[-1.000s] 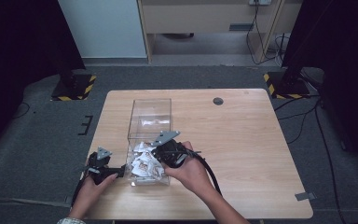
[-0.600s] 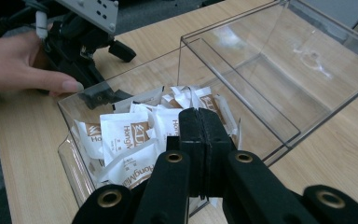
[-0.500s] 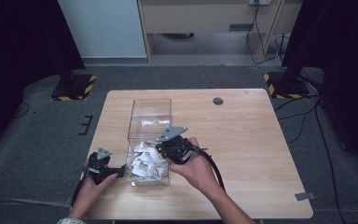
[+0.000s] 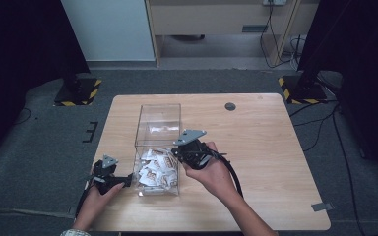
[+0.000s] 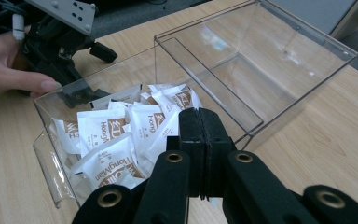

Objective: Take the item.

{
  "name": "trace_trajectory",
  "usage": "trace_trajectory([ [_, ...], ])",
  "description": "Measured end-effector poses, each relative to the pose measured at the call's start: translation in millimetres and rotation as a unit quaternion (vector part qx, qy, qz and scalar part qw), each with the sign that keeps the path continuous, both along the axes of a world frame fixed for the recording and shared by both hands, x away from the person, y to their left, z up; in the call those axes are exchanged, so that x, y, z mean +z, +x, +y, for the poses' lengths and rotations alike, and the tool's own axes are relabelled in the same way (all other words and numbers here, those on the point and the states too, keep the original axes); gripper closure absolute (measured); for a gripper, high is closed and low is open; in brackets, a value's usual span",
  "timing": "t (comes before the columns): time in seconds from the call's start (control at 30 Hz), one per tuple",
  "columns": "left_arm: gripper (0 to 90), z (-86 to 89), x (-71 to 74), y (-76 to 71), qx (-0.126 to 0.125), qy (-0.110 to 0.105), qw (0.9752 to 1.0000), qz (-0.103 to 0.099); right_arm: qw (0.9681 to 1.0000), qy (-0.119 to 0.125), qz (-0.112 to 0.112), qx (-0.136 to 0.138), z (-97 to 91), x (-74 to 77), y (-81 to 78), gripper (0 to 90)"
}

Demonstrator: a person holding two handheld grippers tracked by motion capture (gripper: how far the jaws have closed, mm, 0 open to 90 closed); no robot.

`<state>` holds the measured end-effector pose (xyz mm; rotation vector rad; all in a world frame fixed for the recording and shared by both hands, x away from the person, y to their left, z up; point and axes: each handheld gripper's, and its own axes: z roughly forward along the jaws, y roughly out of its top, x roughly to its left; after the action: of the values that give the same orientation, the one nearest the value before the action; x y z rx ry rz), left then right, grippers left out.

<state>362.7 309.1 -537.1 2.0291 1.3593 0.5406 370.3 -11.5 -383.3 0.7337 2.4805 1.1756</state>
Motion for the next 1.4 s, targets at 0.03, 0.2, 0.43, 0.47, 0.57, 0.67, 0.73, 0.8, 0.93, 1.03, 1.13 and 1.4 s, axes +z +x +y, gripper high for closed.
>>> trace_trajectory([
  [0.03, 0.0, 0.0, 0.0, 0.0, 0.0, 0.001, 1.0, 0.0, 1.0, 0.001, 0.0, -0.002, -1.2, 0.3, 0.6, 89.5],
  [0.2, 0.0, 0.4, 0.2, 0.1, 0.002, 0.004, 1.0, -0.002, 1.0, 0.005, -0.004, -0.006, -7.6, 1.7, 2.3, 89.5],
  [0.43, 0.0, 0.4, 0.2, 0.1, 0.002, 0.005, 1.0, -0.002, 0.9999, 0.005, -0.008, -0.01, -15.3, 3.9, 2.4, 89.5],
  [0.47, 0.0, 0.4, 0.2, 0.1, 0.002, 0.005, 1.0, -0.002, 0.9999, 0.006, -0.009, -0.012, -16.2, 4.2, 2.6, 89.5],
  [0.57, 0.0, 0.4, 0.2, 0.1, 0.002, 0.005, 1.0, -0.002, 0.9998, 0.007, -0.01, -0.015, -19.3, 5.0, 4.0, 89.5],
  [0.67, 0.0, 0.5, 0.2, 0.1, 0.002, 0.005, 1.0, -0.002, 0.9997, 0.008, -0.01, -0.02, -23.0, 5.7, 5.7, 89.5],
  [0.73, 0.0, 0.5, 0.2, 0.1, 0.002, 0.005, 1.0, -0.002, 0.9996, 0.01, -0.011, -0.023, -25.8, 5.9, 7.2, 89.5],
  [0.8, 0.0, 0.5, 0.2, 0.1, 0.002, 0.004, 1.0, -0.002, 0.9995, 0.011, -0.011, -0.027, -28.7, 6.2, 8.0, 89.5],
  [0.93, 0.0, 0.4, 0.2, 0.1, 0.002, 0.005, 1.0, -0.002, 0.9994, 0.011, -0.013, -0.031, -33.9, 6.9, 9.4, 89.5],
  [1.03, 0.0, 0.4, 0.2, 0.1, 0.002, 0.005, 1.0, -0.002, 0.9992, 0.012, -0.015, -0.036, -38.4, 6.7, 10.7, 89.5],
  [1.13, 0.0, 0.4, 0.2, 0.1, 0.002, 0.005, 1.0, -0.002, 0.999, 0.014, -0.016, -0.04, -41.4, 6.7, 11.6, 89.5],
  [1.4, 0.0, 0.4, 0.2, 0.1, 0.002, 0.005, 1.0, -0.002, 0.9981, 0.012, -0.017, -0.057, -56.1, 5.9, 16.1, 89.5],
])
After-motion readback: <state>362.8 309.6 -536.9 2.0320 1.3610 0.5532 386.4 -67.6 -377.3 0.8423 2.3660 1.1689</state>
